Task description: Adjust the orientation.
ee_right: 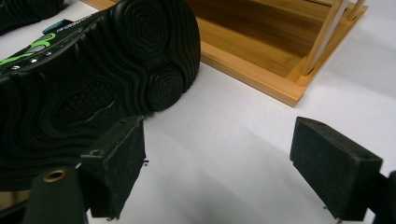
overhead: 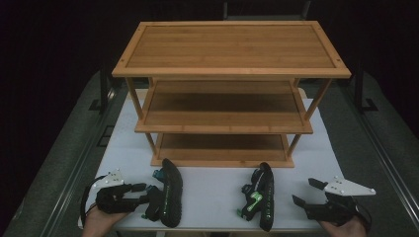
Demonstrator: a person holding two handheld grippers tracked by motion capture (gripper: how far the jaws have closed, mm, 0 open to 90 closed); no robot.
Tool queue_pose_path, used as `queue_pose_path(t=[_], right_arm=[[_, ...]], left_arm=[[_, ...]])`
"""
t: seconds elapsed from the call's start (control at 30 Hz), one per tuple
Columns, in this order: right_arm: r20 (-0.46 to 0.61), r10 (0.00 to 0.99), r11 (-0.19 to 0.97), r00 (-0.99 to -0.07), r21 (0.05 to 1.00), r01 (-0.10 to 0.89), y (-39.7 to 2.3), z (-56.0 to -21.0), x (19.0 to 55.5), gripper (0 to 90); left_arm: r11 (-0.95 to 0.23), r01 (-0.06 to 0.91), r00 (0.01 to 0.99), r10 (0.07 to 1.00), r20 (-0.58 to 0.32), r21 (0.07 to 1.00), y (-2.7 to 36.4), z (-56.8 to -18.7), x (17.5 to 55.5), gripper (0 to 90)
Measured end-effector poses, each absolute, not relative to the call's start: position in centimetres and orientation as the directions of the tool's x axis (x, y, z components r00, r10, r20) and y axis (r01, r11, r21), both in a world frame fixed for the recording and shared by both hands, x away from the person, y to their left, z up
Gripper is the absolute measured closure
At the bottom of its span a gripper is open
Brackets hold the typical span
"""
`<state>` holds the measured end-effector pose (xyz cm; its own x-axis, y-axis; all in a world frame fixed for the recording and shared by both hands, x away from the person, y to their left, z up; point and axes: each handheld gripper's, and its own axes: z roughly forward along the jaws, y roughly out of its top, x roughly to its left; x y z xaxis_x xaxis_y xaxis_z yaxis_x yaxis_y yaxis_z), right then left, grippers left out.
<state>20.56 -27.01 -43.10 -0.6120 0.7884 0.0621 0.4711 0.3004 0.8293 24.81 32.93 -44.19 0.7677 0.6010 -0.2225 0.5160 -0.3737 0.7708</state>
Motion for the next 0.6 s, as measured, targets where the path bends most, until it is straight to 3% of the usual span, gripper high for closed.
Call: queue_pose_path(t=[0.13, 0.6], right_arm=[[0.063, 0.788, 0.3, -0.612, 0.83, 0.471, -27.0, -43.1, 20.5, 17.7], [0.056, 0.793, 0.298, -0.607, 0.833, 0.466, -26.9, -43.0, 20.5, 17.5]], left_arm=[[-0.381, 0.516, 0.775, 0.589, -0.229, 0.767, 32.4, -44.2, 25.0, 53.0], [-0.373, 0.486, 0.8, 0.554, -0.231, 0.79, 31.0, -43.0, 24.8, 53.5]])
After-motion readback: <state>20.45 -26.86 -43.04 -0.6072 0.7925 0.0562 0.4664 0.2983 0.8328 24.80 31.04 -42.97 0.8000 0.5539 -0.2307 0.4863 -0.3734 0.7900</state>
